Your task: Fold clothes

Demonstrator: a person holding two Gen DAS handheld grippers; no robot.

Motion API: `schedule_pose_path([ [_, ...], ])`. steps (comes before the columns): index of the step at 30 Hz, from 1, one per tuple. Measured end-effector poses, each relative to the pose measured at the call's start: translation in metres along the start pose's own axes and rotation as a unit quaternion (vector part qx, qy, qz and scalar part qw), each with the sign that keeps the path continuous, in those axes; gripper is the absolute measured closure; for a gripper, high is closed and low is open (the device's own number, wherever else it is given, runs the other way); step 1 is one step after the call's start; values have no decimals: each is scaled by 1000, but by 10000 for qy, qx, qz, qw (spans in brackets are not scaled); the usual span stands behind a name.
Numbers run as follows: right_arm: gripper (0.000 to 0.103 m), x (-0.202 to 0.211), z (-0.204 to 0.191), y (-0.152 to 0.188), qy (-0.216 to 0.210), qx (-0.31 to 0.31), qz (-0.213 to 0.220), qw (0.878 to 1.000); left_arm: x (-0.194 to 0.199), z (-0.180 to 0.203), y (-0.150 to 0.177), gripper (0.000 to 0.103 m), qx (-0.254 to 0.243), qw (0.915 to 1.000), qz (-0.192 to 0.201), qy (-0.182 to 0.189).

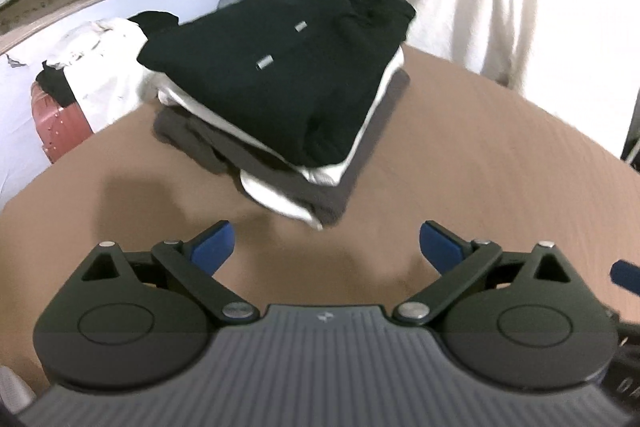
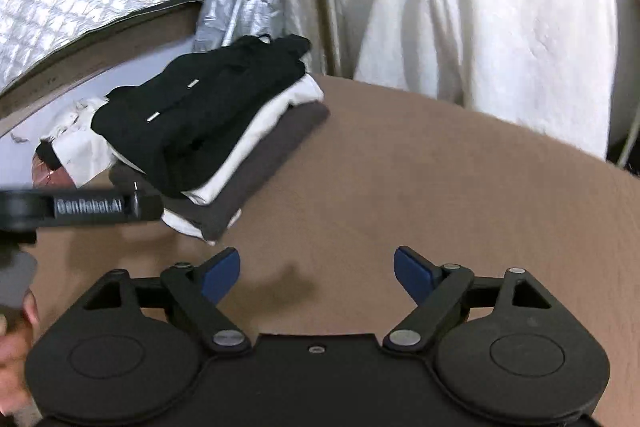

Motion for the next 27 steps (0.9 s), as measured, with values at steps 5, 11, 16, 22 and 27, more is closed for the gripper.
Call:
schedule_pose_path([
  [5,14,3,3,17,110,-225,-103,9996,3,3,14,2,-222,9997,-76,-35],
  [11,14,9,2,21,273,-149,-131,9994,12,3,30,2,-405,9992,37,-13],
  [16,14,18,-3,22,326,-164,-52,9993,26,4,26,2,-469,9984,328,43],
  [22,14,25,-14,23,173,-24,-29,9998,36,5,24,0,-587,9968,528,-104],
  [27,14,26,-20,23,193,64,-73,9998,31,4,23,0,-555,9974,418,-187],
])
Point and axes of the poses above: each gripper's, at about its wrist camera, not at the fingertips, and x roughly against the way its jaws point, z to its right, y to its underside, the point moved 5 cm from there along -x, roughly the way its jaws point, and after that the axes turned 15 degrees about -y, right-handed, at the moved point
